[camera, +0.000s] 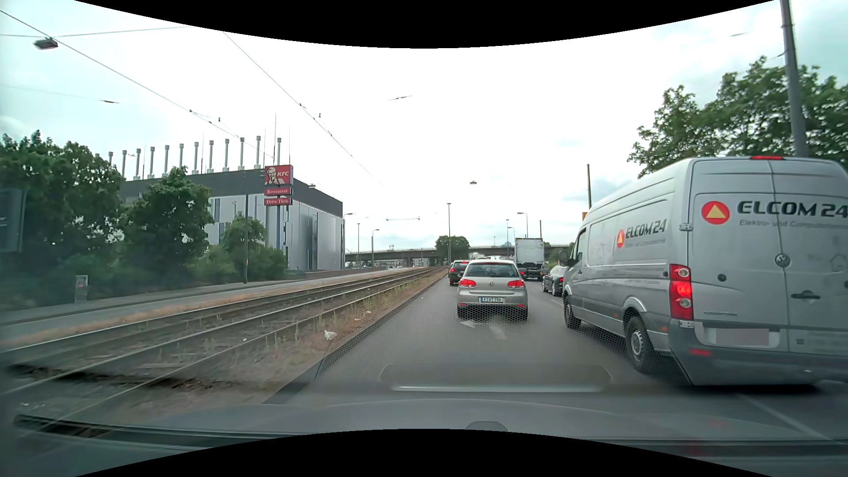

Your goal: Follow the waypoints while adhering to traffic rules and regulations

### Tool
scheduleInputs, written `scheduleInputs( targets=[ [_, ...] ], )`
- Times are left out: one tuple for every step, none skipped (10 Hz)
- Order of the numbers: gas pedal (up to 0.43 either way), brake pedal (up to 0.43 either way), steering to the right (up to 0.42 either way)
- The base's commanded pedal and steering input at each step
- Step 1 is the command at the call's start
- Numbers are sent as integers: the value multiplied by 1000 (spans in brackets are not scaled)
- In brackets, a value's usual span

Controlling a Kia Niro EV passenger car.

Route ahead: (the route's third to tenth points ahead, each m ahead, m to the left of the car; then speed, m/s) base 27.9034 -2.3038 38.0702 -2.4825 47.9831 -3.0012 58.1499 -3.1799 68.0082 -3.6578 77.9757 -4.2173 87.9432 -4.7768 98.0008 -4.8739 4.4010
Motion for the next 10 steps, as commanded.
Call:
scheduleInputs(
  targets=[
    [0,0,-4],
    [0,0,-4],
    [0,6,-4],
    [0,6,-3],
    [0,6,-2],
    [0,6,-1],
    [0,12,0],
    [0,12,1],
    [0,18,2],
    [0,24,4]
  ],
)
